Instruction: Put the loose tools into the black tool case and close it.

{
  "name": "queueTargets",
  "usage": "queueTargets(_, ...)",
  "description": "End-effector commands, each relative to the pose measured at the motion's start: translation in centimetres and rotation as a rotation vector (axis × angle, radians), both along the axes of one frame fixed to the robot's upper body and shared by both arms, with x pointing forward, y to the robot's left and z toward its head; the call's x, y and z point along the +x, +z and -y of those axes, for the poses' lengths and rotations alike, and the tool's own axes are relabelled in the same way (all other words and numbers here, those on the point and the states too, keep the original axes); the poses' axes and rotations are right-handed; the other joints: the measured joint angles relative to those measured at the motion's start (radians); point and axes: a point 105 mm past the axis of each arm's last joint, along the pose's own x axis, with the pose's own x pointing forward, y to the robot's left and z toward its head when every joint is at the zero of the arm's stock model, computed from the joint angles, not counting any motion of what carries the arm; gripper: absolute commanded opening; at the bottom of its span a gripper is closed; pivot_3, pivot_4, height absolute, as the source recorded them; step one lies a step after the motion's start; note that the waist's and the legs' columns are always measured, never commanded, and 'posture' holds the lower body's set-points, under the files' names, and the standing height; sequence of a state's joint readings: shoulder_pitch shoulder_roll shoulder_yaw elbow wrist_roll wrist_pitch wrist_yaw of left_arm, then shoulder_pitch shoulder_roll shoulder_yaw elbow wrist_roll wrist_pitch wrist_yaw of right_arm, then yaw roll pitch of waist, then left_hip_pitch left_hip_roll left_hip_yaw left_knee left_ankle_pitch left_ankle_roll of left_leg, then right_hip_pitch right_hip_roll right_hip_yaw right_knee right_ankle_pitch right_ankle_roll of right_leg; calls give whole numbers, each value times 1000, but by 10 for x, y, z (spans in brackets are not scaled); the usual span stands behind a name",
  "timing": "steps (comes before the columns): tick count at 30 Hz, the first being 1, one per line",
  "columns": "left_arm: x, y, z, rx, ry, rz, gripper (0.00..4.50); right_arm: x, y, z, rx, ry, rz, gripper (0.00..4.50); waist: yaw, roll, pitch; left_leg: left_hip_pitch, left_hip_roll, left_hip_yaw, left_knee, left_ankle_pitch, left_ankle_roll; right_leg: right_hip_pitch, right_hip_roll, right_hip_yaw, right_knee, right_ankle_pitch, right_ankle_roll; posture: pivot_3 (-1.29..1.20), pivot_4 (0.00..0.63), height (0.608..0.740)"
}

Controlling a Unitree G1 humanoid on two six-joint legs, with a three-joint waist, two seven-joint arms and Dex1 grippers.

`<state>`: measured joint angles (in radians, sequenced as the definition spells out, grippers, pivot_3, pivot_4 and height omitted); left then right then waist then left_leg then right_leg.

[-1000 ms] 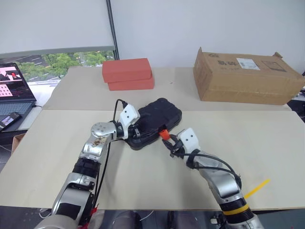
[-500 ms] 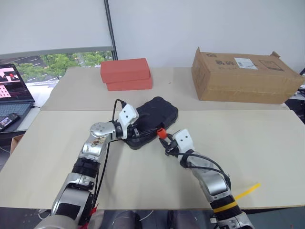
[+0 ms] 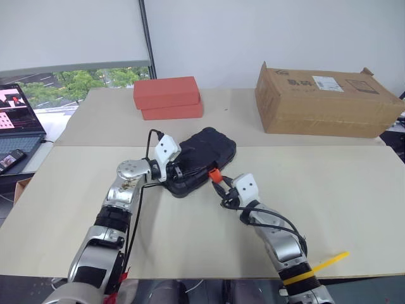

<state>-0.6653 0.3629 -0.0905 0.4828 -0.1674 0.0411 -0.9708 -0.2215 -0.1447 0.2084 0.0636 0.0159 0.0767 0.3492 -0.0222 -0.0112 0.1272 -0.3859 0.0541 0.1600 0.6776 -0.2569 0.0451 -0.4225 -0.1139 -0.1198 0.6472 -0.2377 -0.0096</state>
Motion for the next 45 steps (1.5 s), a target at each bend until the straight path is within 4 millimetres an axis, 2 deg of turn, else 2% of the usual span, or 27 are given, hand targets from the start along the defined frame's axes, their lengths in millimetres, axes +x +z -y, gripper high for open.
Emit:
queueTargets(1,-3,-38,-18,57,55,-130,4086,9,49,2,95,-13,186,1153,-2,0,0,0,0,0,0,0,0,0,0,0,0,0,0,0,150,711)
queueTargets(6,-3,-39,-18,59,56,-132,4086,4,40,9,102,-16,189,1153,-2,0,0,0,0,0,0,0,0,0,0,0,0,0,0,0,150,711)
queueTargets(15,-5,-43,-14,65,39,-141,4086,3,37,11,129,-10,234,1153,2,0,0,0,0,0,0,0,0,0,0,0,0,0,0,0,150,711)
queueTargets(28,-7,-46,-14,69,36,-148,4086,20,40,-1,30,17,197,1153,-2,0,0,0,0,0,-1,0,0,0,0,0,0,0,0,0,150,711)
queueTargets(32,-8,-47,-14,70,36,-149,4086,22,32,-7,-10,52,126,1153,-5,0,0,0,0,0,-1,0,0,0,0,0,0,0,0,0,150,711)
queueTargets(34,-8,-47,-13,69,36,-149,4086,21,31,-10,-13,69,112,2152,-8,0,0,1,0,0,-1,0,0,1,0,0,0,0,0,0,150,711)
queueTargets(38,-8,-48,-13,68,38,-149,4086,21,34,-4,0,47,117,3412,-8,0,0,1,0,0,-1,0,0,1,0,0,0,0,0,0,150,711)
queueTargets(45,-9,-50,-14,67,43,-154,4086,9,39,19,-48,84,62,3412,-6,1,0,1,0,0,-1,0,0,1,-1,0,-1,0,0,0,150,711)
